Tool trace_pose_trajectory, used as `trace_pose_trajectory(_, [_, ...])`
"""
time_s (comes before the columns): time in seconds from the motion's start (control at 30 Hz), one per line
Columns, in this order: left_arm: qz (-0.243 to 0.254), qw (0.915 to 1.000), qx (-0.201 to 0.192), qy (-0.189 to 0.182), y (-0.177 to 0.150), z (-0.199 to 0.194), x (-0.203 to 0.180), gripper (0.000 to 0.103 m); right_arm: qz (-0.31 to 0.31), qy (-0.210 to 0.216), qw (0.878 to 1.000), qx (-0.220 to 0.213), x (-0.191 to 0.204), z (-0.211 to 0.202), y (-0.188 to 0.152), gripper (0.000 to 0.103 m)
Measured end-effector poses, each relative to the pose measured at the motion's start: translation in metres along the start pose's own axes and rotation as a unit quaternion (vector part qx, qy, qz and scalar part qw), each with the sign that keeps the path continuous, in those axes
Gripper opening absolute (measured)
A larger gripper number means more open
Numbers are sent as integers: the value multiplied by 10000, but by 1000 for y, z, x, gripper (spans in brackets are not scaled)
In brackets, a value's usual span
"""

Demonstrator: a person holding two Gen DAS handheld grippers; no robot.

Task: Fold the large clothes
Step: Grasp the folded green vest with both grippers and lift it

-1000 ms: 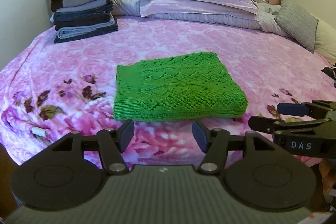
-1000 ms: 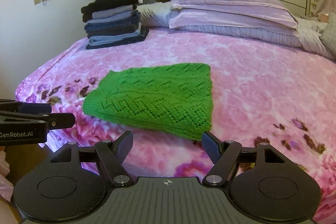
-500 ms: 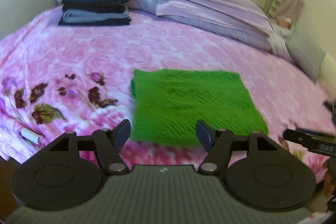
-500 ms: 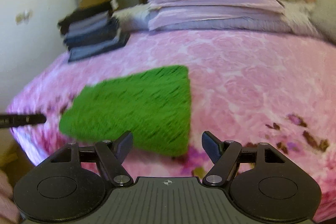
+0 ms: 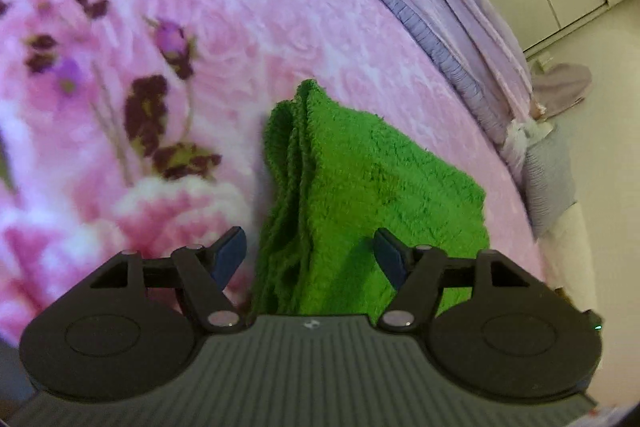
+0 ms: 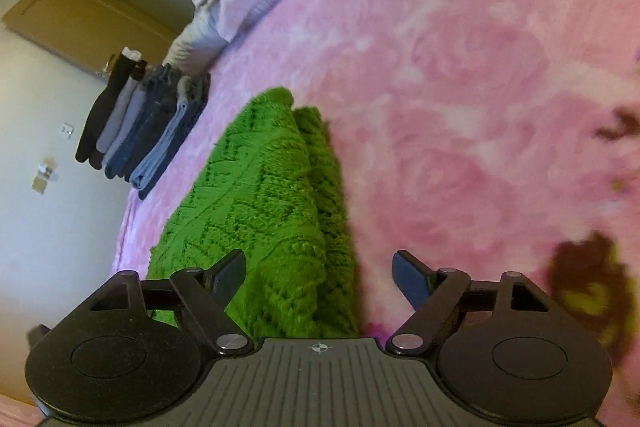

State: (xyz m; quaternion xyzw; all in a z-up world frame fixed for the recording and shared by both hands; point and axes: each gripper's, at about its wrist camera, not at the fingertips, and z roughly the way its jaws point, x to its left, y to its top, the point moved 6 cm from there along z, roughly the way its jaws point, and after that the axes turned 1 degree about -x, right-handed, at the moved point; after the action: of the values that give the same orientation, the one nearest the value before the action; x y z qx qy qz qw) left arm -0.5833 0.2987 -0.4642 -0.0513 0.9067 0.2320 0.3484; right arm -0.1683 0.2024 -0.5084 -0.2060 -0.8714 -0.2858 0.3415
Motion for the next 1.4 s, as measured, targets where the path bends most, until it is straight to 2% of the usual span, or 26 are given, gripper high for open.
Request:
trace_pose_trajectory(0.13, [-37, 9998, 99, -174, 10, 17, -3, 65, -11, 240, 9997, 99, 1, 22, 10, 76])
trace_pose_trajectory(0.27, [107, 9994, 158, -294, 18, 33, -8, 65, -81, 488, 9986, 193, 4, 41, 19, 68])
trace_pose_trajectory(0.33, [193, 9990, 175, -369, 20, 40, -11, 61, -101, 622, 9977, 229, 4, 51, 22, 64])
trace_pose_trajectory(0.43, [233, 9983, 210, -501, 22, 49, -14, 54, -110, 900, 9954, 296, 1, 60, 26, 54])
trace_pose_trajectory(0.5, [330, 9979, 214, -517, 21, 52, -16, 50, -1, 1064, 9936, 390, -2, 65, 27, 38])
trace_pose_trajectory(0.6, [382, 9974, 226, -570, 21, 51, -15, 39, 17, 1312, 9903, 449, -5, 68, 27, 32])
trace_pose_trajectory(0.7, [306, 9976, 266, -557, 23, 48, -17, 30, 84, 1309, 9902, 474, -6, 65, 27, 28])
trace_pose_trajectory(0.83, [131, 9985, 390, -350, 34, 38, -34, 25, 369, 943, 9925, 683, 12, 57, 41, 26])
trace_pose_trajectory(0.97, [-125, 9991, 381, -124, 57, 9, -63, 24, 334, 767, 9911, 1037, 64, 43, 71, 25])
trace_pose_trajectory(1.1, [-360, 9993, -75, -45, 105, -49, -100, 24, 113, 1021, 9866, 1271, 140, 32, 118, 25])
trace_pose_trajectory(1.27, [-249, 9962, -833, 62, 192, -115, -131, 24, -334, 1543, 9772, 1422, 247, 47, 174, 25])
trace_pose_trajectory(1.4, [-63, 9905, -1373, 87, 284, -145, -132, 24, -625, 1915, 9698, 1377, 339, 98, 216, 25])
